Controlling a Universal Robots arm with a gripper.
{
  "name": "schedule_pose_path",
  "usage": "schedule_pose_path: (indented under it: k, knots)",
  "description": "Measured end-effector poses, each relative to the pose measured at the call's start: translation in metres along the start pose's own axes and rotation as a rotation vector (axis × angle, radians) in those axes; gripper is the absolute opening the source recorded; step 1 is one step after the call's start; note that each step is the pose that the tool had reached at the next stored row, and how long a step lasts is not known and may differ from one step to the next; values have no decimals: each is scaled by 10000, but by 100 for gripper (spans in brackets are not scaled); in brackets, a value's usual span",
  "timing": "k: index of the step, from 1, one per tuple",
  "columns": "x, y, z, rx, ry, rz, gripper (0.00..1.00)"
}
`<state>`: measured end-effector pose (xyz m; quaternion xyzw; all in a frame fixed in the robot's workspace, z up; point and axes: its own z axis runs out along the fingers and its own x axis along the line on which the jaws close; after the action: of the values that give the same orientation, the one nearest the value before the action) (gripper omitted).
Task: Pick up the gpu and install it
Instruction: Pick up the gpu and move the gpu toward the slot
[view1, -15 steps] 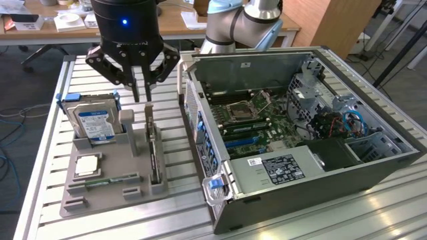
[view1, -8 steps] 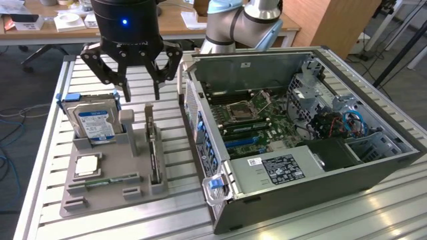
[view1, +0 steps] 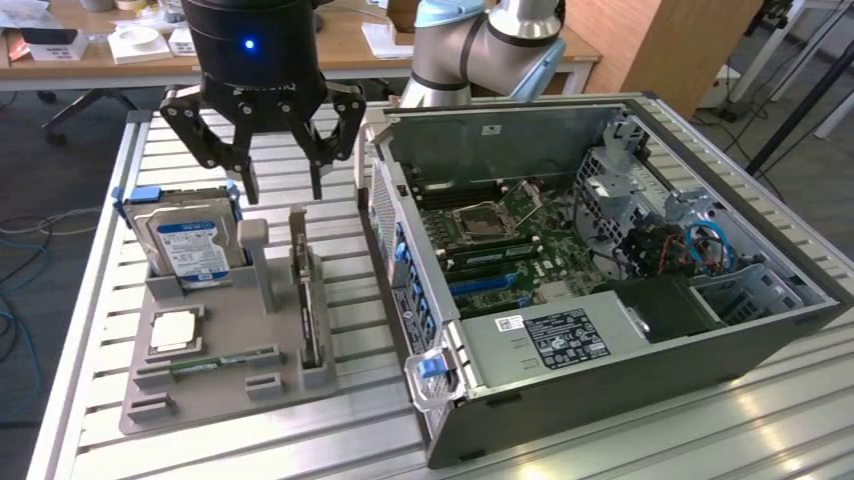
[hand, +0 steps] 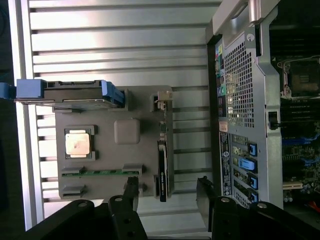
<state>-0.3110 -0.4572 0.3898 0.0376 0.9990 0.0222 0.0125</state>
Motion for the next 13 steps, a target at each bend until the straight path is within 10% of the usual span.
schedule_pose_path:
  k: [13]
  knots:
    - [5,-9,206,-5,2,1,59]
